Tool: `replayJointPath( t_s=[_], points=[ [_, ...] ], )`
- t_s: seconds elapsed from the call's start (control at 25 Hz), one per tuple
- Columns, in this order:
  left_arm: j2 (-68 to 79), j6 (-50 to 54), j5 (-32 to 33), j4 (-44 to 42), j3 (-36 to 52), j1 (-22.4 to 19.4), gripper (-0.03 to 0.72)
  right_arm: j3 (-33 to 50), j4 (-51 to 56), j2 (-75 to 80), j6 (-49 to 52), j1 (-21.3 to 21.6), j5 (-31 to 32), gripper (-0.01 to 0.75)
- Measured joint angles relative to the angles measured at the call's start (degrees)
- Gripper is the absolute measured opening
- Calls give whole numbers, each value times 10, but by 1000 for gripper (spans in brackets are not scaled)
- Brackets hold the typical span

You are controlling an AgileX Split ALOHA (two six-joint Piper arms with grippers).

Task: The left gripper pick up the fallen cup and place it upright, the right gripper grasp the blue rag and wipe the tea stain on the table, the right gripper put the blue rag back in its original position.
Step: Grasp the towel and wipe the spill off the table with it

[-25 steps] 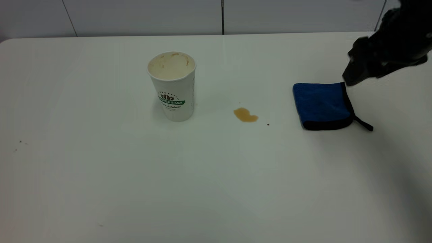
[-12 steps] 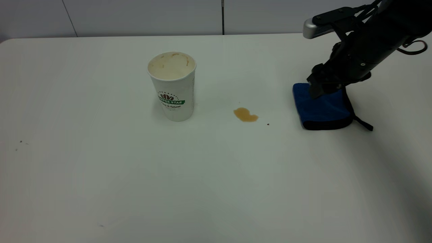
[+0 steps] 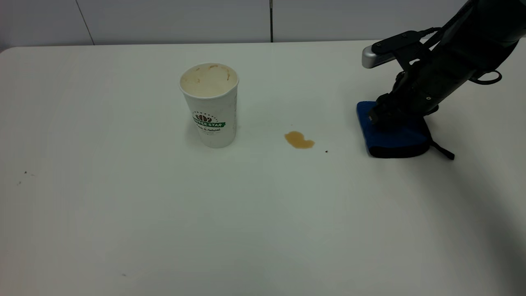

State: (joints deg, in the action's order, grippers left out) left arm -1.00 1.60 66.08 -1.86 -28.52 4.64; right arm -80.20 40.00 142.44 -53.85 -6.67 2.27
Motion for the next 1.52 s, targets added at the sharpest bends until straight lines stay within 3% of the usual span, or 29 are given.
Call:
replayJointPath(
  t_s=[0.12, 0.2, 0.64, 0.84, 1.08, 1.28, 1.52],
  points=[
    [0, 0, 0, 0, 0, 0, 507, -2, 1, 1, -1, -10, 0, 91],
    [0, 0, 0, 0, 0, 0, 507, -8, 1, 3, -4, -22, -6, 48],
    [0, 0, 0, 0, 0, 0, 507, -175, -1, 80, -22, -125, 44, 39],
    [0, 0, 0, 0, 0, 0, 507, -201, -13, 88, -22, -157, 125, 39],
    [0, 0, 0, 0, 0, 0, 507, -210, -68, 83, -9, -165, 263, 39],
    [0, 0, 0, 0, 0, 0, 507, -212, -209, 76, 116, -166, 335, 39],
    [0, 0, 0, 0, 0, 0, 507, -212, -409, 70, 379, -122, 340, 39]
  ],
)
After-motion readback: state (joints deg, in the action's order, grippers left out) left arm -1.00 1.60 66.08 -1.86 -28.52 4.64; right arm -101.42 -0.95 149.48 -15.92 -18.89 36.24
